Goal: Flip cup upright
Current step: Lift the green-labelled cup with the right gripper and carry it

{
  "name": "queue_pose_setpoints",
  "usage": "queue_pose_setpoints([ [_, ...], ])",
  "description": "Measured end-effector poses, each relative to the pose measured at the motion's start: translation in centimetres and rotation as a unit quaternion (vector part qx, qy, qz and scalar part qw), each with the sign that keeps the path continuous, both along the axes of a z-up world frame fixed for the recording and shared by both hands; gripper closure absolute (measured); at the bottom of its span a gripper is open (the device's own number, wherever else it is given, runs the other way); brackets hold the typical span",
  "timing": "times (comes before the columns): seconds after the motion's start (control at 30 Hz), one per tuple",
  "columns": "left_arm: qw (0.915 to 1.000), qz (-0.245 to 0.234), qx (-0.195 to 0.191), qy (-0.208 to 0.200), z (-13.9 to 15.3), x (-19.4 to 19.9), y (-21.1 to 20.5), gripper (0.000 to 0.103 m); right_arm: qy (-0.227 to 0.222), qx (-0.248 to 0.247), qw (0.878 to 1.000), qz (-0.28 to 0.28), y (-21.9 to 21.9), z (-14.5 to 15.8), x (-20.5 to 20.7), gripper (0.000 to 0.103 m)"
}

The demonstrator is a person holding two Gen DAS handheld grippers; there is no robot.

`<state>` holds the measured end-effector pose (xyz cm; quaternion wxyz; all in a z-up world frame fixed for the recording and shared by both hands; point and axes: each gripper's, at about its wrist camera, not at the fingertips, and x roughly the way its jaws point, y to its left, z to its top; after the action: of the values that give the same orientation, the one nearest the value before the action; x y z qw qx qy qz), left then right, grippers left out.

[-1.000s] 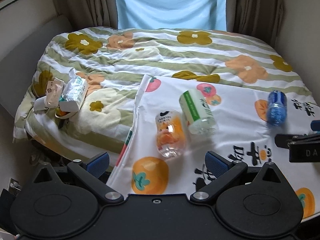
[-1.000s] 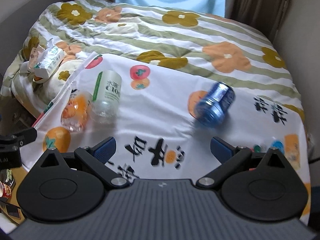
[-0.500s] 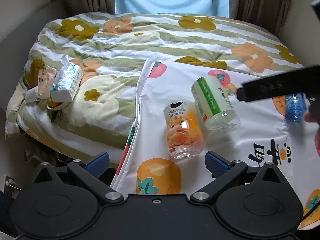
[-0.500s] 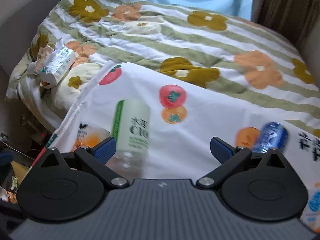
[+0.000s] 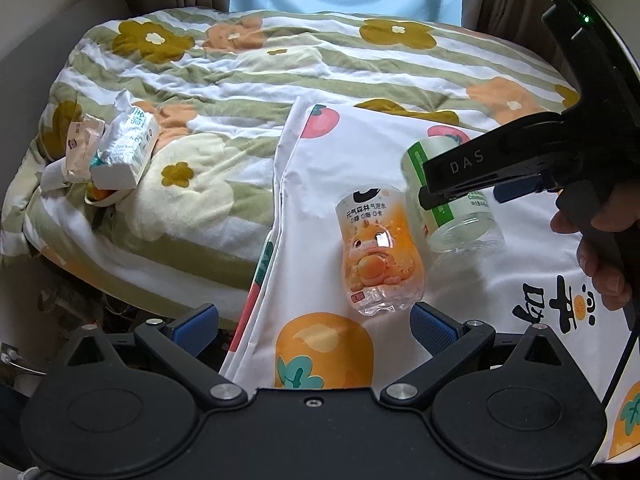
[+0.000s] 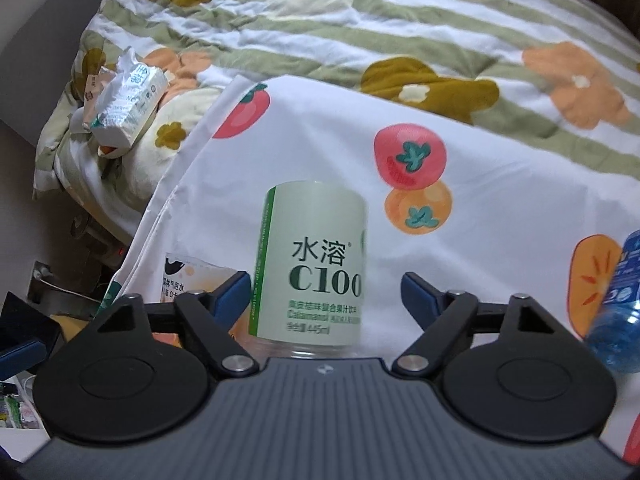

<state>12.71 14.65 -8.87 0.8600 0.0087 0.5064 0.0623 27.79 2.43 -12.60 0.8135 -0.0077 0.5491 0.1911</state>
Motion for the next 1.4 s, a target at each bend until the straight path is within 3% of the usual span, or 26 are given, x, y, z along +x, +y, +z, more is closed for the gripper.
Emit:
queue_pose_setpoints([
  [0.1, 1.0, 0.002, -0.002, 0.001, 0.0, 0.0, 0.2, 0.0, 0.022, 0.001, 1.0, -0.001, 0.2, -0.8, 0.3, 0.024],
  [0.67, 1.0, 0.005, -0.006, -0.001, 0.3, -0.6, 0.3, 0.0, 0.004, 0.003, 1.0, -0.007, -1.4, 0.5, -1.4, 0.026],
  [1.0, 1.0, -0.003, -0.006, -0.005, 1.2, -2.2, -1.4, 0.0, 0.026, 0.024, 0.998, -0.044, -6.6, 2.3, -5.7, 0.026],
  [1.4, 0.9995, -0.028, -0.013, 0.002, 1.3, -4.3, -4.6, 0.0, 0.04, 0.015, 0.992, -0.115, -13.8, 2.8, -12.7, 0.026],
])
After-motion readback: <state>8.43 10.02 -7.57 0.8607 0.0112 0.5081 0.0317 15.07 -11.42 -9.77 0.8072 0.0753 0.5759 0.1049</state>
